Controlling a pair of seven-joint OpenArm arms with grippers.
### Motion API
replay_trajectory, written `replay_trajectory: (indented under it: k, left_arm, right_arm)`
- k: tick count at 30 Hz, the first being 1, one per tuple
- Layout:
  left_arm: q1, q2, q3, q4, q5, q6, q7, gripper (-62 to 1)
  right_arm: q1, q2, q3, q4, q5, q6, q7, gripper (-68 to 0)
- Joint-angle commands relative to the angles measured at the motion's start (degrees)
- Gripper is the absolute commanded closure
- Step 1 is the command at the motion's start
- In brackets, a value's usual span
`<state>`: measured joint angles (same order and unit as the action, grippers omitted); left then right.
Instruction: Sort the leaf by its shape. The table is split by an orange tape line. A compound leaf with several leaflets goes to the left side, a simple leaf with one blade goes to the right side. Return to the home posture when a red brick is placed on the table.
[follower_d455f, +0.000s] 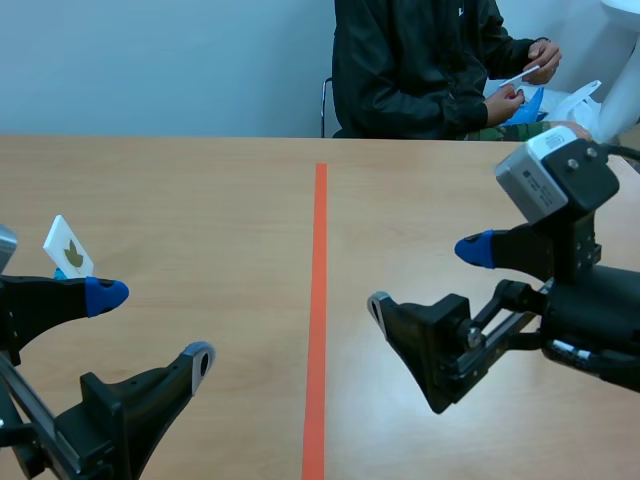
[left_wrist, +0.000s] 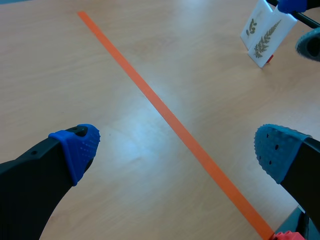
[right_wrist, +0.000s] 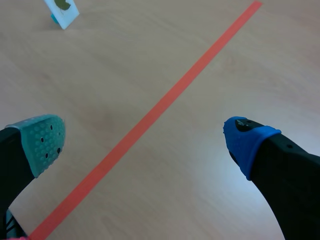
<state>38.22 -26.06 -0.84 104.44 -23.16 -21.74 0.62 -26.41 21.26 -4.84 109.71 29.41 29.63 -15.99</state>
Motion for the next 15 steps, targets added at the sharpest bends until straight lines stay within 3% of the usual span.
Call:
replay_trajectory:
  k: [1,15]
  left_arm:
    - [-0.31,-0.33,-0.42,0.15,-0.59,-0.31,-0.76,-62.3]
    - [-0.31,-0.33,-0.42,0.15,-0.59,-0.31,-0.76,-62.3]
  right_arm:
    - [-0.15,0.02,0.63,0.52,0.13,0.04,0.66,-67.9]
    - [-0.13,0.02,0.63,0.61,-0.7,0.02,1.27,-67.9]
